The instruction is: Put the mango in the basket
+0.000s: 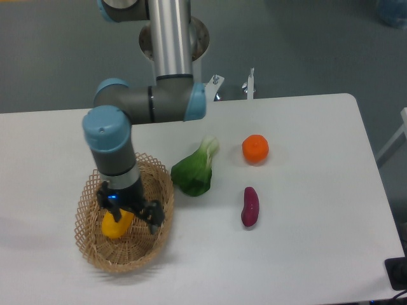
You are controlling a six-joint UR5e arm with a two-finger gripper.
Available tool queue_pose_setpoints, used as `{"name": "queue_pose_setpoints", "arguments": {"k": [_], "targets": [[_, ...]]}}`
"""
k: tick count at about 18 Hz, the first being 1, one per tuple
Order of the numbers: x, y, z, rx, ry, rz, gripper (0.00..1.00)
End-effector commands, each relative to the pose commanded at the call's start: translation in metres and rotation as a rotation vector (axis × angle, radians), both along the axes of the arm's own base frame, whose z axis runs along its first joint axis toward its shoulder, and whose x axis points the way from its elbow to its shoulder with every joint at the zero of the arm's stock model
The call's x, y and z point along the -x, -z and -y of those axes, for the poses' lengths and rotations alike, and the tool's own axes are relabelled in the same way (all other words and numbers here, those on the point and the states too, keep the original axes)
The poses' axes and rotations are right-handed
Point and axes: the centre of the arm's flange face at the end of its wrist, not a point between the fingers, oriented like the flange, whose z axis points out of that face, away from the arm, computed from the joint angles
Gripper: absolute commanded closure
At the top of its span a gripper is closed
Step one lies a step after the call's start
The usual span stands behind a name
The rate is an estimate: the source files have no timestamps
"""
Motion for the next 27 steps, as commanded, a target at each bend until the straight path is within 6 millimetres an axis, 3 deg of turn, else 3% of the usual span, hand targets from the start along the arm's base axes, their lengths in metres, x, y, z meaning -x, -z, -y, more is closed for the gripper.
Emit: {"name": "queue_pose_setpoints", "arguments": {"k": [5, 9, 11, 16, 19, 27], "targets": [[0.074, -0.041, 0.050, 0.052, 0.013, -0.019, 0.00], [0.121, -0.063, 0.099, 0.102, 0.086, -0.028, 0.00], [0.138, -0.084, 0.127, 0.112, 0.139, -0.027, 0.00], [0.175, -0.102, 0.177, 0.177, 0.218, 0.021, 0.00], [0.187, -0.116, 0.185, 0.159, 0.219, 0.035, 0.00], [0.189, -0.120, 0.186, 0.143, 0.218, 0.040, 0.00]]}}
